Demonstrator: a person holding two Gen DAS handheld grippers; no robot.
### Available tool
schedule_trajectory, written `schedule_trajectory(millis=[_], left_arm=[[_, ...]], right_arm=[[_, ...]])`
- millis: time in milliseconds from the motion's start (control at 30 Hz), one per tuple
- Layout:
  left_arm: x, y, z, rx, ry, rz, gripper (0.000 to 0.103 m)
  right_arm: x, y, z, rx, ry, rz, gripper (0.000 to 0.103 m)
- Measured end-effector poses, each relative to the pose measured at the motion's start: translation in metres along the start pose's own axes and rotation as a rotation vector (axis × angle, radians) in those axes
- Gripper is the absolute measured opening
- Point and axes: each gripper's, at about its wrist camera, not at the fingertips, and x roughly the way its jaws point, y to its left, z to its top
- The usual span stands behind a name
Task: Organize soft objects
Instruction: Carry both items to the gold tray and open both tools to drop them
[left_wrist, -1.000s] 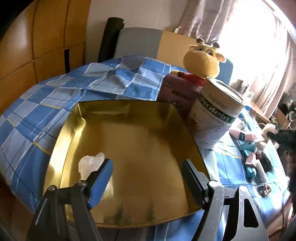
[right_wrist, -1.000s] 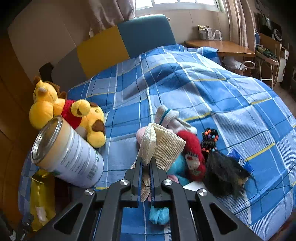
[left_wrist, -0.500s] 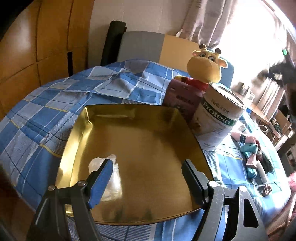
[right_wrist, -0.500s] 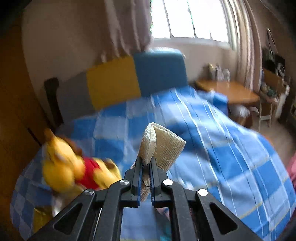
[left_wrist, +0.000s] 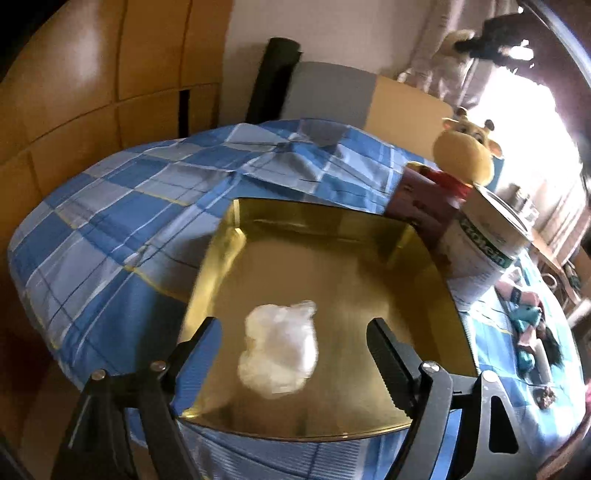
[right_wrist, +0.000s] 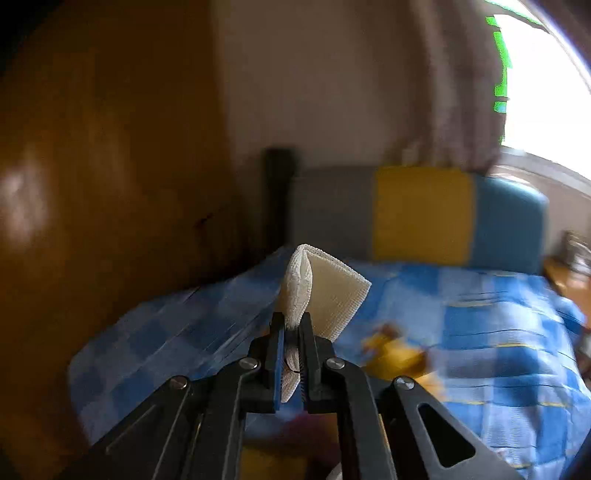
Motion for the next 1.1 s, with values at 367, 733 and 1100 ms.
schedule_trajectory(millis=[367,733,1100], left_arm=[[-0.006,0.038,-0.007,-0.096,0.001,0.093,0.083],[-0.017,0.027,-0.01,-0.055,-0.024,0.103,0.084],[-0.024,-0.002,-0.014,0.022,-0.03,0.094,0.084]], right_arm=[[0.113,0.056,-0.157,0.081,0.457,0.276,0.005],[0.127,0.064,-0.208,0.156,0.525,0.287,0.034],[0.065,0.047,-0.218,0.085,0.412,0.14,0.04]])
